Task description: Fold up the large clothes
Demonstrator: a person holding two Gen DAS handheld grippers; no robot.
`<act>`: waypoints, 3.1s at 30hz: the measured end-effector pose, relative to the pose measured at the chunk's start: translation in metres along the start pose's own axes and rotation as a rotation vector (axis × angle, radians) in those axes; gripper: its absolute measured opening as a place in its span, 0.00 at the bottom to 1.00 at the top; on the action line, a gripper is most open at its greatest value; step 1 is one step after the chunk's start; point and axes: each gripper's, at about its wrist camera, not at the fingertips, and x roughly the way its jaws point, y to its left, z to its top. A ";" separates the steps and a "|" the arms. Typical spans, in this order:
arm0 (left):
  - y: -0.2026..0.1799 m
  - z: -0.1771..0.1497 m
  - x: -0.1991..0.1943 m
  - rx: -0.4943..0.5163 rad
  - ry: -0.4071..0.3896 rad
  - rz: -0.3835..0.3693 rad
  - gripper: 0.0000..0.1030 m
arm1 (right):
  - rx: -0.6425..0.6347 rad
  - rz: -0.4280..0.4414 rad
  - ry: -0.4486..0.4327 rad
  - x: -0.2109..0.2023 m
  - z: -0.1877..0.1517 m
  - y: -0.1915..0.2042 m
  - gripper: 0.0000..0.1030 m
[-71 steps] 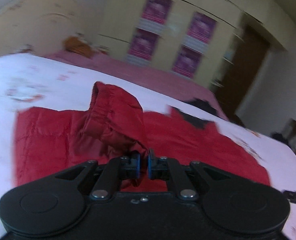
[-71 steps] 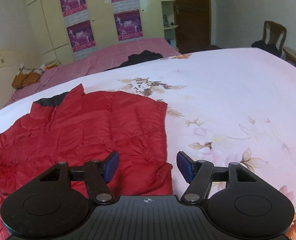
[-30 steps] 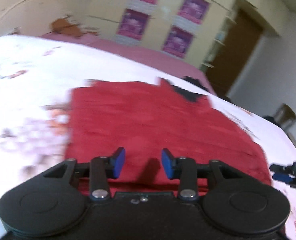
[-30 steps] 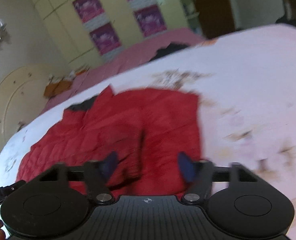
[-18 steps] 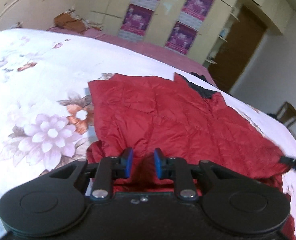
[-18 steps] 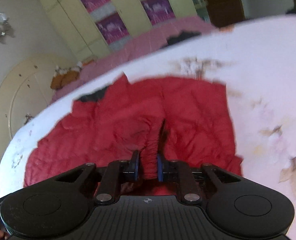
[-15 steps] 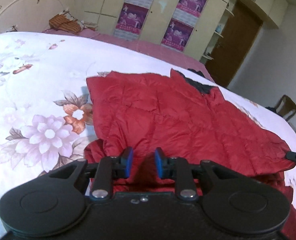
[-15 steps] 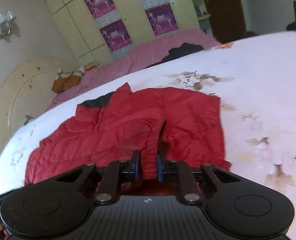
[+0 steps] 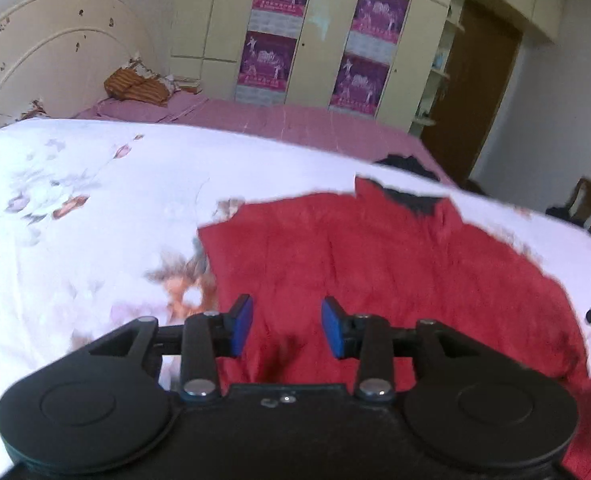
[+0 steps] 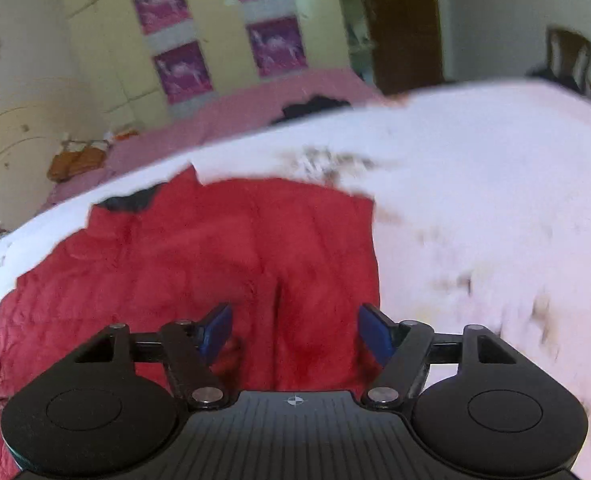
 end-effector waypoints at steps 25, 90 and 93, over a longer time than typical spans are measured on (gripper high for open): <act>0.003 0.016 0.096 0.137 0.090 0.089 0.68 | -0.113 -0.105 0.084 0.097 -0.001 0.033 0.42; 0.034 -0.212 -0.224 -0.194 0.159 -0.025 0.69 | 0.245 0.354 0.226 -0.191 -0.207 -0.154 0.72; 0.039 -0.209 -0.218 -0.286 0.163 -0.102 0.69 | 0.319 0.426 0.236 -0.182 -0.203 -0.160 0.70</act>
